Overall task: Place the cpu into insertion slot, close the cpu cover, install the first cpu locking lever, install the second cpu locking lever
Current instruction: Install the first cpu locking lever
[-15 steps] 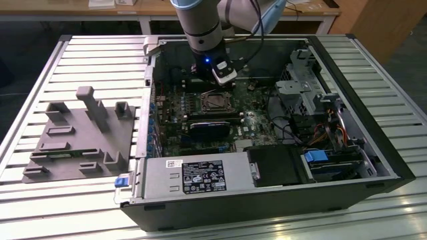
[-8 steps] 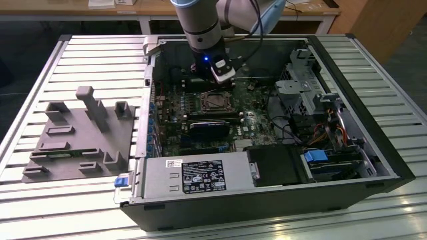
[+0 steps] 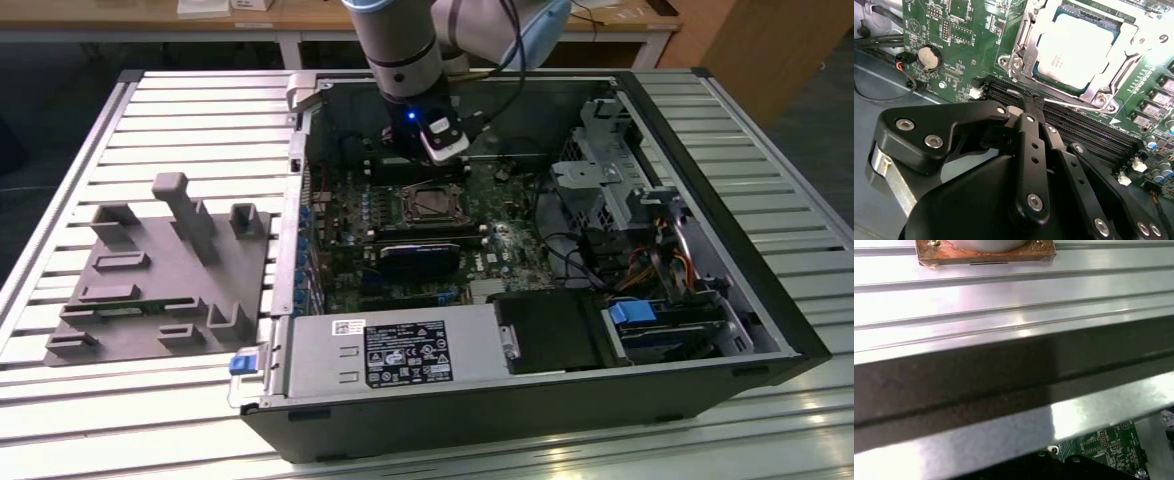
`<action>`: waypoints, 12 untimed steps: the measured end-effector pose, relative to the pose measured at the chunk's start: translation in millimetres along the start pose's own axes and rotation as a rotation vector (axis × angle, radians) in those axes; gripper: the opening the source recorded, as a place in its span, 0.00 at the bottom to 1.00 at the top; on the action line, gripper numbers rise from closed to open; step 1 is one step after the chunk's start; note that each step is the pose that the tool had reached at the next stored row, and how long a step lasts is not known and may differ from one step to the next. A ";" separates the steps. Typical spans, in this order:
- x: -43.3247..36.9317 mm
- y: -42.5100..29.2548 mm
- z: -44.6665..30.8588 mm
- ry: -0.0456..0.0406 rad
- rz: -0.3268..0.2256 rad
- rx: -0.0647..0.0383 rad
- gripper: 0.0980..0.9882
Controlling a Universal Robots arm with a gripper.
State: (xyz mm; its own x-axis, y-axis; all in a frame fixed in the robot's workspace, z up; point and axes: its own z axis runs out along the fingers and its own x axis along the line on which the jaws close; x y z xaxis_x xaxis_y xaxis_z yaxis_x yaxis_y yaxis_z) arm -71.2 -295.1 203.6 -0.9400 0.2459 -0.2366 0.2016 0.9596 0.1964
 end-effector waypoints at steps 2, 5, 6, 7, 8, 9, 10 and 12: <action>0.2 0.0 0.7 -0.0025 0.005 0.007 0.00; 0.5 -0.2 1.6 -0.0063 0.012 0.017 0.00; 0.5 -0.3 2.0 -0.0071 0.016 0.019 0.00; 0.7 -0.3 2.5 -0.0076 0.018 0.020 0.00; 0.8 -0.2 2.9 -0.0081 0.020 0.020 0.00; 1.0 -0.2 3.3 -0.0085 0.022 0.021 0.00; 1.1 -0.1 3.7 -0.0089 0.024 0.021 0.00; 1.4 0.0 4.4 -0.0095 0.027 0.022 0.00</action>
State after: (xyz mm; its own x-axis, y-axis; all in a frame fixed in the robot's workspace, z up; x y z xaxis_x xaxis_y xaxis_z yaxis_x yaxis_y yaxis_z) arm -71.3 -294.2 199.1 -0.9315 0.2730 -0.2405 0.2331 0.9553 0.1816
